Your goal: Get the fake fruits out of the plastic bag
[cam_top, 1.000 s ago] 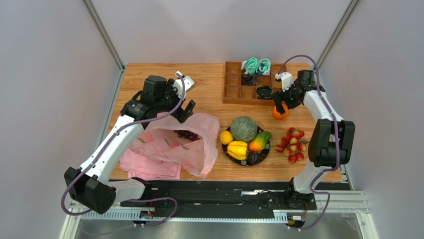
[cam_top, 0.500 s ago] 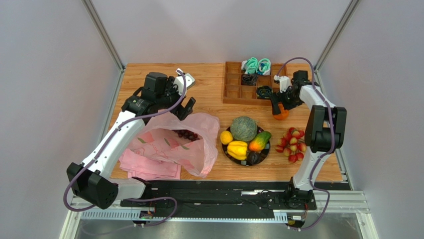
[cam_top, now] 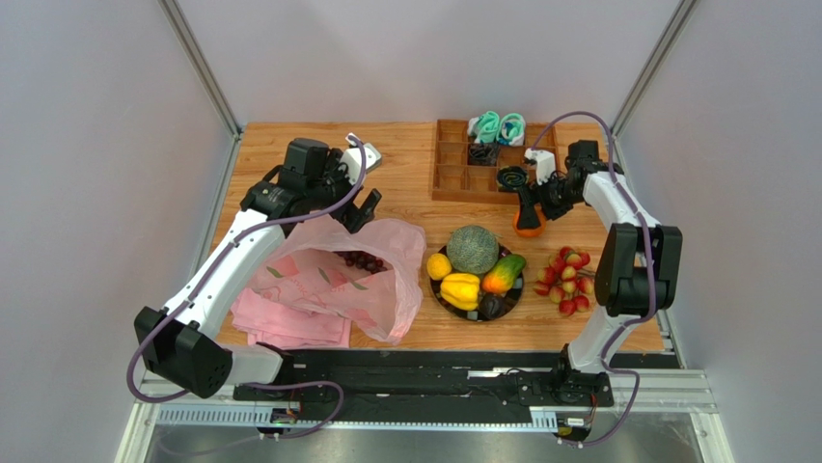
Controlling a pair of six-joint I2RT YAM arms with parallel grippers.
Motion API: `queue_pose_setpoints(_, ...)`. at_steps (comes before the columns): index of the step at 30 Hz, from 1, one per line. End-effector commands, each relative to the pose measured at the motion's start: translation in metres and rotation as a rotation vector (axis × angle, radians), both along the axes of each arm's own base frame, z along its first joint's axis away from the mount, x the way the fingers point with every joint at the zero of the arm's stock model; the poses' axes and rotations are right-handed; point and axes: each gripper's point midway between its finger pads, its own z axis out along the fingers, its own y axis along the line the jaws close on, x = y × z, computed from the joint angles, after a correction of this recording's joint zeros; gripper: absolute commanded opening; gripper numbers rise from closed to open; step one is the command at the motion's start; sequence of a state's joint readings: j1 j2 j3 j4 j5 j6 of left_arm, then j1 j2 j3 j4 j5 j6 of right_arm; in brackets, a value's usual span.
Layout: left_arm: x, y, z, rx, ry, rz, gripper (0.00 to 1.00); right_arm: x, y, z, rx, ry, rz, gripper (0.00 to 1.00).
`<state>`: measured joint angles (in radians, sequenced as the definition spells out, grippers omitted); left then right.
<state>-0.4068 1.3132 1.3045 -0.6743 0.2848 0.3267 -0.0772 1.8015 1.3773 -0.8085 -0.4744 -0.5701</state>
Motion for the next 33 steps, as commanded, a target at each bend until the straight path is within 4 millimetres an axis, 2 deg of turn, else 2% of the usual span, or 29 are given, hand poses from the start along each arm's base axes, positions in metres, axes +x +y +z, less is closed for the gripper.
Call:
queue_pose_setpoints(1,0.001,0.001,0.014,0.001,-0.040,-0.016,0.99,-0.033,0.050,0.024,0.157,0.001,0.159,0.61)
queue_pose_setpoints(6,0.000,0.002,0.015,0.003,-0.042,-0.017,0.99,-0.054,0.061,0.007,0.196,0.093,0.192,0.60)
queue_pose_setpoints(10,0.001,0.002,0.016,0.005,-0.044,-0.019,0.99,-0.065,0.061,-0.005,0.201,0.140,0.198,0.59)
queue_pose_setpoints(11,0.001,0.001,0.016,0.003,-0.047,-0.020,0.99,-0.070,0.070,-0.006,0.197,0.146,0.229,0.59)
queue_pose_setpoints(16,-0.001,0.001,0.012,0.000,-0.034,-0.022,0.99,-0.082,0.080,-0.015,0.189,0.174,0.266,0.59)
queue_pose_setpoints(25,-0.001,-0.001,0.010,-0.007,-0.026,-0.028,0.99,-0.095,0.085,-0.020,0.173,0.188,0.303,0.64)
queue_pose_setpoints(28,0.000,-0.001,0.008,-0.008,-0.021,-0.022,0.99,-0.097,0.087,-0.007,0.190,0.154,0.324,0.63)
queue_pose_setpoints(30,0.000,-0.003,0.008,-0.009,-0.021,-0.026,0.99,-0.109,0.092,0.002,0.208,0.137,0.361,0.64)
queue_pose_setpoints(33,0.001,-0.003,0.005,-0.012,-0.015,-0.024,0.99,-0.129,0.097,-0.005,0.182,0.158,0.419,0.65)
